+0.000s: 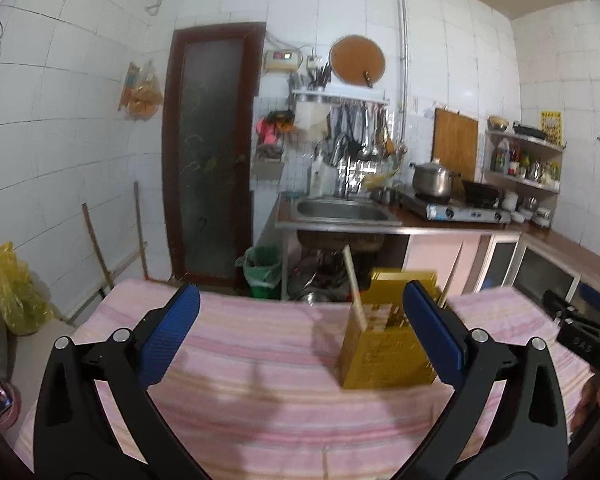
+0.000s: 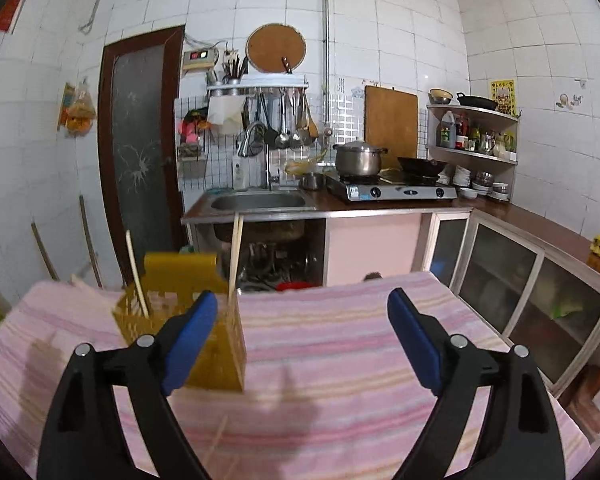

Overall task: Organize utensils
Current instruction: 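Open both tools and move them back toward the chopsticks on the cloth, then close the left tool on a chopstick while the right tool grips another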

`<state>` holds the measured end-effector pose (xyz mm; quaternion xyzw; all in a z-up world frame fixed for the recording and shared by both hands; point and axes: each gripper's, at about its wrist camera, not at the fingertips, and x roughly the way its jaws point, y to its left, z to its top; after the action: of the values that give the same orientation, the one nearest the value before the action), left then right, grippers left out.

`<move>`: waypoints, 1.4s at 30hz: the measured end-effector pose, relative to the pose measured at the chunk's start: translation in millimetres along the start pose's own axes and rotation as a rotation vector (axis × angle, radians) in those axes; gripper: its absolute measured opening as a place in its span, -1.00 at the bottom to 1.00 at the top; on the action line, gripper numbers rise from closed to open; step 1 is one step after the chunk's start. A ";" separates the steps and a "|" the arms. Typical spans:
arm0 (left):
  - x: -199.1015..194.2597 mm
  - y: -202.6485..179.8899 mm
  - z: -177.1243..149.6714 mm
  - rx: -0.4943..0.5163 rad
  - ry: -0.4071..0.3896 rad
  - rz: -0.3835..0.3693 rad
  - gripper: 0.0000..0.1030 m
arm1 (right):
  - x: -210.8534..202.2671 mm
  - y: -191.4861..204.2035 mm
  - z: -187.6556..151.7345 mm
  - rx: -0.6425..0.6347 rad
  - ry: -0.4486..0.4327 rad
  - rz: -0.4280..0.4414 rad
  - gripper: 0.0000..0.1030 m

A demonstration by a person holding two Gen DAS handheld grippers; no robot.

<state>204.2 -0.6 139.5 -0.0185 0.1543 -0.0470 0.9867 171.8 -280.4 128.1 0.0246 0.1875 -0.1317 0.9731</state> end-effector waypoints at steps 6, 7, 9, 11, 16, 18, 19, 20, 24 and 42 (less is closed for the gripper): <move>0.8 16.4 -40.9 0.017 0.077 0.032 0.90 | -6.5 4.1 -36.7 0.008 0.076 0.001 0.69; 1.6 18.6 -46.0 0.013 0.089 0.034 0.90 | -5.6 5.7 -43.2 0.007 0.093 0.004 0.69; 6.9 24.5 -59.2 0.001 0.124 0.042 0.90 | -4.4 9.4 -56.8 0.002 0.123 0.005 0.69; 10.1 27.7 -69.9 0.001 0.144 0.053 0.90 | -4.4 11.2 -70.1 0.004 0.146 0.003 0.69; 20.7 31.8 -98.4 0.016 0.213 0.058 0.90 | 3.8 15.5 -99.6 0.001 0.218 0.000 0.69; 23.2 33.3 -108.2 0.026 0.229 0.061 0.90 | 7.5 18.5 -107.2 -0.002 0.233 -0.007 0.69; 24.8 33.3 -111.6 0.031 0.235 0.063 0.90 | 9.4 19.3 -110.0 -0.004 0.242 -0.011 0.69; 26.5 33.6 -115.4 0.036 0.241 0.068 0.90 | 12.1 20.2 -114.6 -0.005 0.256 -0.013 0.69; 38.6 37.2 -131.0 0.039 0.282 0.076 0.90 | 19.3 26.4 -126.4 -0.020 0.295 -0.024 0.69; 91.2 1.5 -171.7 0.029 0.553 -0.028 0.90 | 63.7 56.8 -151.4 -0.022 0.527 -0.030 0.39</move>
<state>238.2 -11.9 -51.6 0.0070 0.4170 -0.0659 0.9065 189.6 -226.7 -36.2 0.0447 0.4363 -0.1330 0.8888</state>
